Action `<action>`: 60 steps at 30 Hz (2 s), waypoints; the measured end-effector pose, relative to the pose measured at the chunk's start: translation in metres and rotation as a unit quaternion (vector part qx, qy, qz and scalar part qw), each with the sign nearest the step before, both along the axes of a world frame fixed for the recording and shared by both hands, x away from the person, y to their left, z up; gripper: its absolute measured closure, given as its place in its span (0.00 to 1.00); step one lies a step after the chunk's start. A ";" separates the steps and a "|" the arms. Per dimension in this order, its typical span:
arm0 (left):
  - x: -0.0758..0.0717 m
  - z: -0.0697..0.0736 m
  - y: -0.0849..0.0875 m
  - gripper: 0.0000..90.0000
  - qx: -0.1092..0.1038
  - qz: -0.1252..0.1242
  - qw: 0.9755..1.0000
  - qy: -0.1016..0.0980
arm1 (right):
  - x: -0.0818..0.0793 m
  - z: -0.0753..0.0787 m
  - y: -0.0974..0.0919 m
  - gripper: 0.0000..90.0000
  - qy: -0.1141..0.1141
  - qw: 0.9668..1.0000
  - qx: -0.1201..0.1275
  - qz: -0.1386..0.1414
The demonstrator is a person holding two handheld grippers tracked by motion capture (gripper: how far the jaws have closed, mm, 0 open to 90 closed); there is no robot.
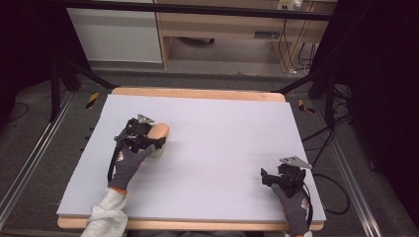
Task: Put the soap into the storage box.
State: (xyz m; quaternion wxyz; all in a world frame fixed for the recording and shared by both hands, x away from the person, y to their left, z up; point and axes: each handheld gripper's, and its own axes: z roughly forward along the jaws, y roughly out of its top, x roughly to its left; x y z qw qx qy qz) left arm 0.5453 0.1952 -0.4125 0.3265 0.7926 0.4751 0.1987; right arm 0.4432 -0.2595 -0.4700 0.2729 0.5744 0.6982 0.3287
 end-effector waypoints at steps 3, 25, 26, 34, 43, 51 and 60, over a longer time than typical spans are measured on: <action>0.002 -0.002 0.002 0.35 0.001 0.004 1.000 0.001 | 0.000 0.000 0.001 0.06 0.001 1.000 0.001 -0.001; 0.012 -0.018 0.011 0.35 0.011 0.022 0.999 0.020 | 0.001 -0.001 0.001 0.06 0.001 1.000 -0.003 0.002; 0.012 -0.018 0.011 0.35 0.011 0.023 0.999 0.020 | 0.001 -0.001 0.001 0.06 0.001 1.000 -0.002 0.002; 0.014 -0.023 0.013 0.35 0.017 0.028 0.999 0.026 | 0.001 -0.001 0.001 0.06 0.002 1.000 -0.001 0.001; 0.016 -0.028 0.015 0.35 0.019 0.034 0.999 0.028 | 0.001 -0.001 0.001 0.06 0.002 1.000 -0.001 0.001; 0.018 -0.031 0.014 0.35 0.018 0.036 0.999 0.028 | 0.001 -0.001 0.001 0.06 0.002 1.000 0.000 0.000; 0.018 -0.033 0.013 0.35 0.021 0.037 0.999 0.029 | 0.001 -0.001 0.001 0.06 0.002 1.000 0.001 0.000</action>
